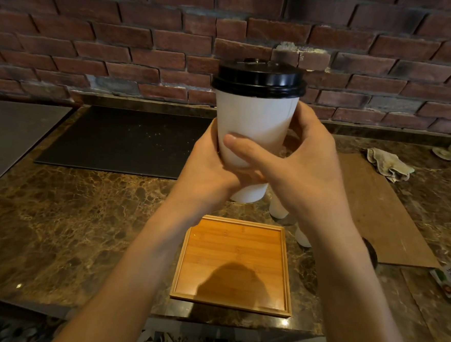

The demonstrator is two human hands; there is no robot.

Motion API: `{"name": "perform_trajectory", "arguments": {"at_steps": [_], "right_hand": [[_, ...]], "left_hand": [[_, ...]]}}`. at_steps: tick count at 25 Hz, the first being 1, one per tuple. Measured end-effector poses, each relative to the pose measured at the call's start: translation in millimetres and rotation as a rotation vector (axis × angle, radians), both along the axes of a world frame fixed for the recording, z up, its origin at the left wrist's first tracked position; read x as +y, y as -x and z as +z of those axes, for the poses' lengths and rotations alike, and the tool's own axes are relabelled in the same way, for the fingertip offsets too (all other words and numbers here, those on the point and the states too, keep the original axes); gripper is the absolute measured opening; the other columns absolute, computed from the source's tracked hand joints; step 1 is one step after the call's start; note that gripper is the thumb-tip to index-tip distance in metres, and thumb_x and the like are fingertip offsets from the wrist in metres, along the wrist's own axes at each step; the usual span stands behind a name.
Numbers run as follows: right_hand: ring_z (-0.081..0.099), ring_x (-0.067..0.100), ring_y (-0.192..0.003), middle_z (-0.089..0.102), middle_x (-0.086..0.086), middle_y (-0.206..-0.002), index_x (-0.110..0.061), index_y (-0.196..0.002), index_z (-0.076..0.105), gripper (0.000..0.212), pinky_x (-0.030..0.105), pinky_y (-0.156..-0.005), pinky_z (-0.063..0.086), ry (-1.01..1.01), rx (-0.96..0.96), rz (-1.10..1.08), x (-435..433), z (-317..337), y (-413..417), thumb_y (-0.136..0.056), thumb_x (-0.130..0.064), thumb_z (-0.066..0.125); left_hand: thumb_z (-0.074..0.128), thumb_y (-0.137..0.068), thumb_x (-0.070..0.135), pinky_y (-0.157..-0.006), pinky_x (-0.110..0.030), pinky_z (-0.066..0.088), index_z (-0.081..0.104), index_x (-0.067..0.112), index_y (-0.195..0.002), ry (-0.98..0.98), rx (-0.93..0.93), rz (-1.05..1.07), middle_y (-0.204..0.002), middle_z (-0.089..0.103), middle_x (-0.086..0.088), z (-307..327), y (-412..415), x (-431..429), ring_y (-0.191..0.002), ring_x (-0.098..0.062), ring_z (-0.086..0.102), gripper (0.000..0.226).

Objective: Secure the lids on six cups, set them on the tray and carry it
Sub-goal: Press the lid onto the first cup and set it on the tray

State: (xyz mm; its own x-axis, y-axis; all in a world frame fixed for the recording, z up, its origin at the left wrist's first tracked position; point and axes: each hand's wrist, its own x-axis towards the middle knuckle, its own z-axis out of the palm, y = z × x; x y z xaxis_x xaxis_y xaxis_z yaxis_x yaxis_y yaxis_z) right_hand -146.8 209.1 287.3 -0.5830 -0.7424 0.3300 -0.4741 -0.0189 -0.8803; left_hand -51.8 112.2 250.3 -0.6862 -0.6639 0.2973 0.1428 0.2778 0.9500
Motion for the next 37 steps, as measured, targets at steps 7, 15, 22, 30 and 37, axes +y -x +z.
{"name": "perform_trajectory", "arguments": {"at_steps": [7, 15, 22, 30, 37], "right_hand": [[0.053, 0.001, -0.113, 0.055, -0.015, -0.127, -0.028, -0.14, 0.041, 0.091, 0.03, -0.09, 0.054, -0.053, 0.06, -0.014, -2, -5, -2, -0.064, -0.058, 0.079], [0.053, -0.002, -0.116, 0.055, -0.017, -0.129, -0.029, -0.14, 0.042, 0.089, 0.025, -0.09, 0.054, -0.026, -0.005, 0.144, 2, 8, 13, -0.063, -0.05, 0.082], [0.061, 0.011, -0.116, 0.062, -0.01, -0.125, -0.03, -0.137, 0.048, 0.08, 0.04, -0.092, 0.057, -0.081, -0.172, 0.319, 8, 6, 27, -0.065, -0.039, 0.082], [0.062, 0.009, -0.114, 0.066, -0.011, -0.118, -0.03, -0.128, 0.053, 0.072, 0.034, -0.09, 0.056, -0.071, -0.193, 0.433, 9, 7, 27, -0.062, -0.039, 0.08], [0.063, 0.003, -0.106, 0.063, -0.011, -0.117, -0.023, -0.133, 0.052, 0.078, 0.024, -0.082, 0.057, -0.059, -0.15, 0.297, 2, 11, 15, -0.063, -0.047, 0.076]], "left_hand": [[0.076, -0.07, -0.004, -0.069, -0.004, 0.048, 0.044, 0.038, -0.117, -0.022, 0.004, 0.007, -0.108, 0.058, 0.017, -2, 1, -5, -0.096, 0.01, 0.059, 0.071], [0.086, -0.058, 0.015, -0.067, -0.002, 0.046, 0.045, 0.042, -0.111, 0.027, -0.024, -0.092, -0.103, 0.061, 0.02, 6, -6, -10, -0.095, 0.014, 0.059, 0.072], [0.079, -0.06, 0.025, -0.078, -0.017, 0.052, 0.047, 0.028, -0.125, -0.032, -0.028, -0.25, -0.112, 0.064, 0.011, 7, -10, -14, -0.107, -0.01, 0.062, 0.073], [0.079, -0.06, 0.017, -0.081, -0.025, 0.054, 0.041, 0.013, -0.135, -0.071, -0.037, -0.311, -0.117, 0.061, -0.002, 5, -11, -15, -0.11, -0.017, 0.061, 0.083], [0.082, -0.057, 0.017, -0.07, -0.011, 0.051, 0.047, 0.034, -0.112, 0.016, -0.004, -0.099, -0.097, 0.065, 0.027, 9, -6, -9, -0.098, 0.003, 0.063, 0.068]]}}
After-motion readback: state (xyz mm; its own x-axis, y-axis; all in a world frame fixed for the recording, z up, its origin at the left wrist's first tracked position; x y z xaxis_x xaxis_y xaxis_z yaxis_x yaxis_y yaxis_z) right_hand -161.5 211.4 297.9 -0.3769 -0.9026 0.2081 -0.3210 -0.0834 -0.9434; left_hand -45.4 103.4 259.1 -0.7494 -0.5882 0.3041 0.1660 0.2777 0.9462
